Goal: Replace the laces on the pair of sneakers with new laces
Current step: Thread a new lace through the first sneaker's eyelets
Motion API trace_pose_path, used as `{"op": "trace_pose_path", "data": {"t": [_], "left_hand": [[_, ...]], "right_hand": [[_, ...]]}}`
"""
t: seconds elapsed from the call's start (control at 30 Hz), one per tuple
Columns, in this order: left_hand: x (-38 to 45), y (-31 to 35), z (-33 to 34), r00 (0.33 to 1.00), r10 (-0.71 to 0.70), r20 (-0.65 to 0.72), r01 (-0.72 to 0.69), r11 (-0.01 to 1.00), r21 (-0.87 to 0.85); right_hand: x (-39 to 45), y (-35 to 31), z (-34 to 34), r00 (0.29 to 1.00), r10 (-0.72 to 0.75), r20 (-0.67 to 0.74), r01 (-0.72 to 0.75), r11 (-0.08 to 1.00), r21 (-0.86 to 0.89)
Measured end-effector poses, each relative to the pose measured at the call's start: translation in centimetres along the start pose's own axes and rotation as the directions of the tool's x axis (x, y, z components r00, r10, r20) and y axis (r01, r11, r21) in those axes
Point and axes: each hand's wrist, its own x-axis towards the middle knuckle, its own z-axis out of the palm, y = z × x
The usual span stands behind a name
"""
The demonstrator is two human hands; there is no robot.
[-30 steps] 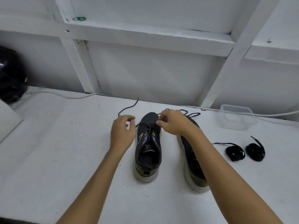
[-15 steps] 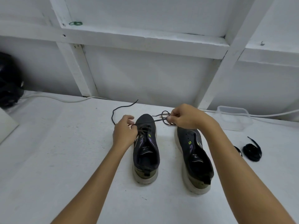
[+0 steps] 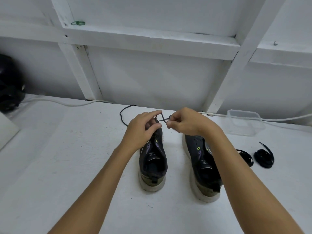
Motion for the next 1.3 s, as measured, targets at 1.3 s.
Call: {"op": "trace_pose_path", "data": {"t": [1.3], "left_hand": [[-0.6, -4.4, -2.1, 0.879, -0.309, -0.363, 0.430, 0.843, 0.323]], "right_hand": [[0.1, 2.1, 2.2, 0.984, 0.173, -0.034, -0.172, 0.985, 0.032]]}}
